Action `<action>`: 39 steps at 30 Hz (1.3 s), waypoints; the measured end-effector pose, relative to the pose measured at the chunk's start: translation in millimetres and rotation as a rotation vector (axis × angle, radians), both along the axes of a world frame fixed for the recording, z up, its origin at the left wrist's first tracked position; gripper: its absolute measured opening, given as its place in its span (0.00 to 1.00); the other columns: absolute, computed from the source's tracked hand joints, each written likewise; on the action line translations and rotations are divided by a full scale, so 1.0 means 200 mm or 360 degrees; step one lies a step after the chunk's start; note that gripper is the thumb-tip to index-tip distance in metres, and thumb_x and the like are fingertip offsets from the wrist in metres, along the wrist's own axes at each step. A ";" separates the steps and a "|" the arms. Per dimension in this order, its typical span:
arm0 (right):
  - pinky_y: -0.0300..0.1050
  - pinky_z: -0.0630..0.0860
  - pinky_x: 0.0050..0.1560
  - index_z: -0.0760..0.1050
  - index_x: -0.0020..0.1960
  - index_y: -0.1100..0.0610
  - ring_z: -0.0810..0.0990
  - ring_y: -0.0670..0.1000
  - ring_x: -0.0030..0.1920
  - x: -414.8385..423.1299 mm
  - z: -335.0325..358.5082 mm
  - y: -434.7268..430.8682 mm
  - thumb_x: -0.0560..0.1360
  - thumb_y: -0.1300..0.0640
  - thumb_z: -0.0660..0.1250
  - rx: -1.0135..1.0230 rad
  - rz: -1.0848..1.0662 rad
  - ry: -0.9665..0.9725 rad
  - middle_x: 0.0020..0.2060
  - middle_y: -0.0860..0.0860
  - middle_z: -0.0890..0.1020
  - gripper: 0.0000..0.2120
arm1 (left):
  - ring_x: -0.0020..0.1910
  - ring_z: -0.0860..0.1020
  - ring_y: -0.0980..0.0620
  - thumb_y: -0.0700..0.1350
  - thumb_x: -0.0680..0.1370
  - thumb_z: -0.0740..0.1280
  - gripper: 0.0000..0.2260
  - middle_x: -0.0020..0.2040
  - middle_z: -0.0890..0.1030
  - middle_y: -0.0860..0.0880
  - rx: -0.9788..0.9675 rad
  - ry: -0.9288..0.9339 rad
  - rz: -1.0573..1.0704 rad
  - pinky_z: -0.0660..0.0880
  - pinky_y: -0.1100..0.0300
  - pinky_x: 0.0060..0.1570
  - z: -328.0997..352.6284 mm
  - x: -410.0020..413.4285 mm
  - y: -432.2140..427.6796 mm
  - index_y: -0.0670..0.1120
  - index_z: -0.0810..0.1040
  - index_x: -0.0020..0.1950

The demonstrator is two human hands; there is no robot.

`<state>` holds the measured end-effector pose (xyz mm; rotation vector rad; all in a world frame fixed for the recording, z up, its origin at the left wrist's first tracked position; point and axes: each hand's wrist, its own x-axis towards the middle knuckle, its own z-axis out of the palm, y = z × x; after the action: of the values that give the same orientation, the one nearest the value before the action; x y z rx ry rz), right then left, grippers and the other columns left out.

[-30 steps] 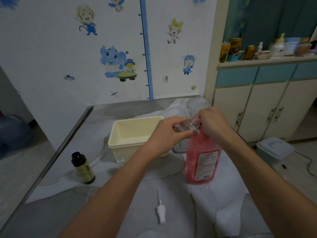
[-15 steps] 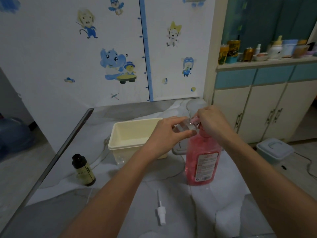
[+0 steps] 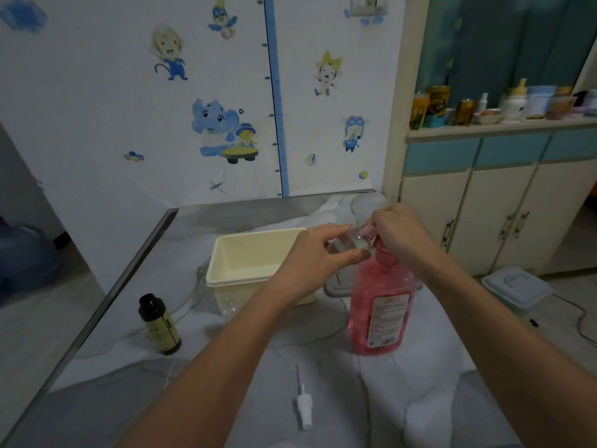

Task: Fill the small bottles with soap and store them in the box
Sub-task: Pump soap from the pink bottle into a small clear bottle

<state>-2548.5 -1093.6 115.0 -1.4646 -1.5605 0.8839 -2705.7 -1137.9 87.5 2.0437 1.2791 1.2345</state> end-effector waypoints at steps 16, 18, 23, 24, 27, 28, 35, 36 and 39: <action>0.37 0.71 0.29 0.81 0.40 0.62 0.77 0.45 0.28 -0.01 0.04 -0.01 0.75 0.63 0.59 0.0037 0.0031 -0.0052 0.29 0.50 0.80 0.13 | 0.39 0.82 0.50 0.52 0.70 0.75 0.12 0.46 0.81 0.53 -0.0163 -0.0170 0.0035 0.81 0.53 0.42 -0.03 0.00 -0.02 0.51 0.80 0.51; 0.34 0.70 0.29 0.81 0.40 0.64 0.79 0.44 0.28 -0.01 0.04 -0.01 0.74 0.65 0.58 0.0069 -0.0014 -0.0030 0.29 0.51 0.82 0.13 | 0.40 0.82 0.46 0.50 0.71 0.75 0.13 0.47 0.81 0.50 -0.0236 -0.0253 0.0028 0.81 0.49 0.43 -0.05 -0.01 -0.03 0.48 0.78 0.50; 0.34 0.69 0.32 0.81 0.37 0.59 0.80 0.40 0.29 0.00 0.04 -0.03 0.74 0.61 0.58 0.0101 -0.0004 0.0012 0.25 0.45 0.83 0.14 | 0.46 0.82 0.52 0.49 0.70 0.76 0.14 0.49 0.83 0.51 -0.0306 -0.0313 0.0133 0.79 0.53 0.51 -0.06 -0.08 -0.03 0.48 0.78 0.51; 0.37 0.69 0.34 0.81 0.36 0.58 0.80 0.42 0.31 0.01 0.04 -0.04 0.74 0.59 0.58 0.0111 -0.0003 0.0001 0.26 0.45 0.83 0.15 | 0.46 0.82 0.52 0.49 0.69 0.76 0.14 0.49 0.84 0.51 -0.0325 -0.0323 0.0132 0.80 0.53 0.51 -0.06 -0.10 -0.03 0.48 0.78 0.51; 0.42 0.70 0.37 0.81 0.36 0.56 0.81 0.48 0.40 0.01 0.07 -0.06 0.75 0.53 0.59 0.0056 0.0086 -0.0126 0.32 0.48 0.84 0.15 | 0.47 0.83 0.50 0.49 0.69 0.77 0.15 0.50 0.84 0.49 -0.0341 -0.0364 0.0140 0.79 0.51 0.52 -0.07 -0.12 -0.03 0.47 0.78 0.51; 0.43 0.71 0.39 0.80 0.38 0.56 0.81 0.49 0.41 0.01 0.09 -0.06 0.76 0.51 0.59 0.0029 0.0136 -0.0218 0.36 0.49 0.84 0.16 | 0.47 0.83 0.50 0.49 0.69 0.77 0.15 0.50 0.84 0.49 -0.0337 -0.0389 0.0147 0.79 0.51 0.53 -0.08 -0.12 -0.03 0.47 0.78 0.51; 0.33 0.73 0.36 0.77 0.48 0.52 0.77 0.44 0.41 -0.01 0.20 -0.19 0.77 0.50 0.64 0.0883 0.0158 -0.0510 0.40 0.45 0.78 0.07 | 0.43 0.83 0.56 0.49 0.66 0.79 0.13 0.42 0.84 0.55 -0.0318 -0.0511 0.0215 0.79 0.59 0.45 -0.19 -0.18 0.00 0.52 0.79 0.45; 0.33 0.73 0.38 0.77 0.48 0.52 0.76 0.43 0.42 -0.04 0.19 -0.23 0.76 0.50 0.64 0.0968 0.0309 -0.0547 0.41 0.44 0.78 0.06 | 0.43 0.83 0.56 0.48 0.66 0.79 0.12 0.42 0.84 0.55 -0.0331 -0.0542 0.0221 0.79 0.59 0.45 -0.22 -0.19 0.00 0.52 0.78 0.44; 0.40 0.78 0.43 0.76 0.51 0.50 0.77 0.42 0.43 -0.11 0.14 -0.34 0.75 0.50 0.63 0.0939 0.0799 -0.0712 0.43 0.43 0.78 0.07 | 0.42 0.83 0.53 0.43 0.67 0.78 0.12 0.41 0.84 0.52 -0.0356 -0.0618 0.0200 0.80 0.58 0.44 -0.27 -0.21 -0.02 0.49 0.78 0.45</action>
<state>-2570.8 -1161.1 143.0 -0.8816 -2.3352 0.2940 -2746.8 -1141.2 33.4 1.4979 1.3010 1.3901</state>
